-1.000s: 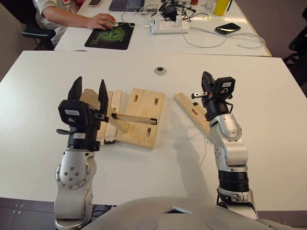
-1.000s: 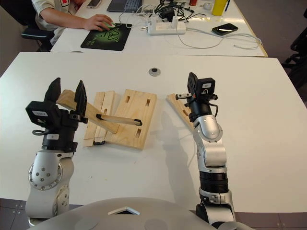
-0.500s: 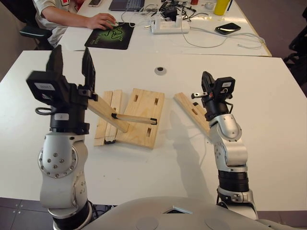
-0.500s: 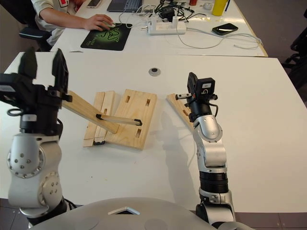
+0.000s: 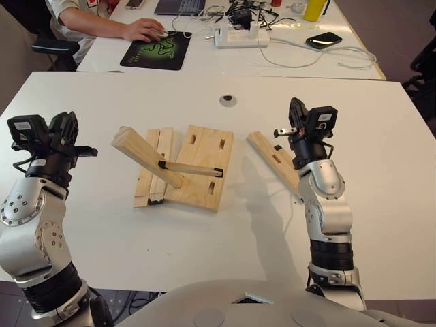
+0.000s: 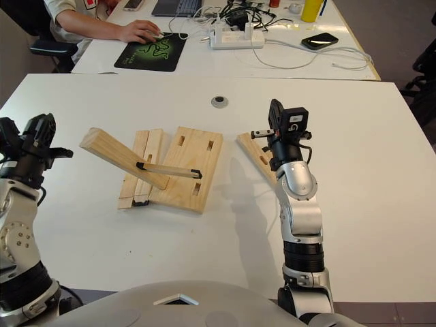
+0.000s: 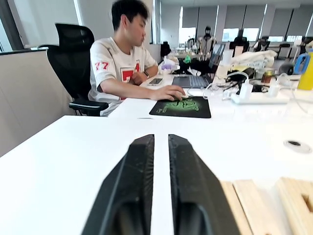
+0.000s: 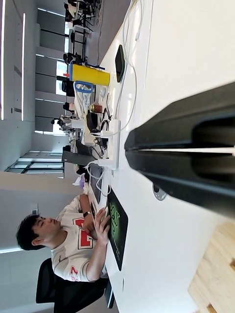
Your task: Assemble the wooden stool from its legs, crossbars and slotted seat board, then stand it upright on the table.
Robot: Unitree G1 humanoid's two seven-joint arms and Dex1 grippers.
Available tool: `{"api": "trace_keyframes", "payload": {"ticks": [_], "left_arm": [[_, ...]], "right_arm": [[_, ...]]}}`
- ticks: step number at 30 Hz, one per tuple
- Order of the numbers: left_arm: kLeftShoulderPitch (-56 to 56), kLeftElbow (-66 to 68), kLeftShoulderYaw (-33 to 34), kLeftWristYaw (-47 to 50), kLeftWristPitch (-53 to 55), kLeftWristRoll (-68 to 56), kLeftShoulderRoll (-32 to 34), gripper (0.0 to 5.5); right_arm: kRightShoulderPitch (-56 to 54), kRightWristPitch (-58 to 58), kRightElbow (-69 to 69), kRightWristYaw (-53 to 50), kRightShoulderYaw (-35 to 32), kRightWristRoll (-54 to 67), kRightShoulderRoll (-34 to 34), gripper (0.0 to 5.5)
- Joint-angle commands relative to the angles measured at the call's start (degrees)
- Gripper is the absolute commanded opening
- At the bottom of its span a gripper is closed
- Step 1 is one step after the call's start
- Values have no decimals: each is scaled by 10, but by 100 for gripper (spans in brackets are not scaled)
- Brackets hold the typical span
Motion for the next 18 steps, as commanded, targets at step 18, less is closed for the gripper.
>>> {"api": "trace_keyframes", "payload": {"ticks": [18], "left_arm": [[208,-87,-153,-127,64,3,126,1]], "right_arm": [[-53,2,38,34,-17,11,-28,0]]}}
